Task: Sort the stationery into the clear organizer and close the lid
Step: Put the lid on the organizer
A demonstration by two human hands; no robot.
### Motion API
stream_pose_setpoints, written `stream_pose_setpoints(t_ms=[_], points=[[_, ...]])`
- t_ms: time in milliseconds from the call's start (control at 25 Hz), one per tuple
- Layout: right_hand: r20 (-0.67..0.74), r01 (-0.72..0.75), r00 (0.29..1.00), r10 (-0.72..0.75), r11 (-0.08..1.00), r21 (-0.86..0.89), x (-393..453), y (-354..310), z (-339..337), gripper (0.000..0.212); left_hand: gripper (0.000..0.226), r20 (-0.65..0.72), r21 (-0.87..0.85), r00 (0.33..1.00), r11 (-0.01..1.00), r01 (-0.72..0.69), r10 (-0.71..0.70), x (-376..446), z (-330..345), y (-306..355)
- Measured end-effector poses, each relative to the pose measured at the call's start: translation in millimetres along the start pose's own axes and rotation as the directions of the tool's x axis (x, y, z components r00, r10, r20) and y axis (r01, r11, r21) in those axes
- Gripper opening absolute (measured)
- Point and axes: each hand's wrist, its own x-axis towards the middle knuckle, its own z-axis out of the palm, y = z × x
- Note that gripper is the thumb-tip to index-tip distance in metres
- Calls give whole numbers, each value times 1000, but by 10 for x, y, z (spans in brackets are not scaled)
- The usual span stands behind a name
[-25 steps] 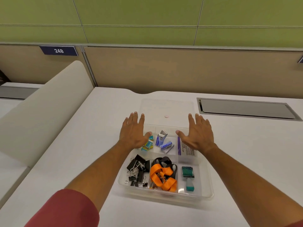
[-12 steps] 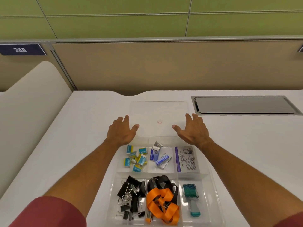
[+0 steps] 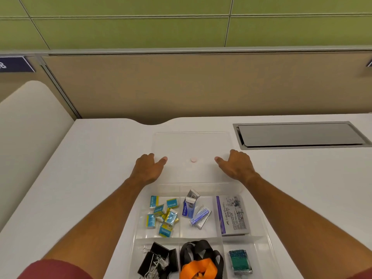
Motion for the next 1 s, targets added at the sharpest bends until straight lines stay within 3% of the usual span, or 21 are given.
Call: stream_pose_setpoints(t_ms=[200,480,560,760,880,1000], points=[[-78,-51,995,64,986,160,52,38,-14,40,65,-53,-158,997,986,45,-54,-15,14,80],[-177,-62,976,128,940,337,72,97,-157,23,55,-86,-334,989,939,83,-118,-24,-184,183],[-242,-15,965,103,940,341,71,80,-263,41,52,-126,-399,985,915,61,-121,-37,-282,203],[-430,118,899,79,904,412,-10,-17,-514,20,43,-236,-660,957,750,-31,-169,-147,-544,302],[-511,191,852,118,837,513,-128,-74,-623,25,39,-246,-736,952,674,-63,-180,-249,-697,316],[-540,258,832,128,772,580,-283,-121,-758,25,18,-298,-790,940,596,-144,-168,-389,-860,320]])
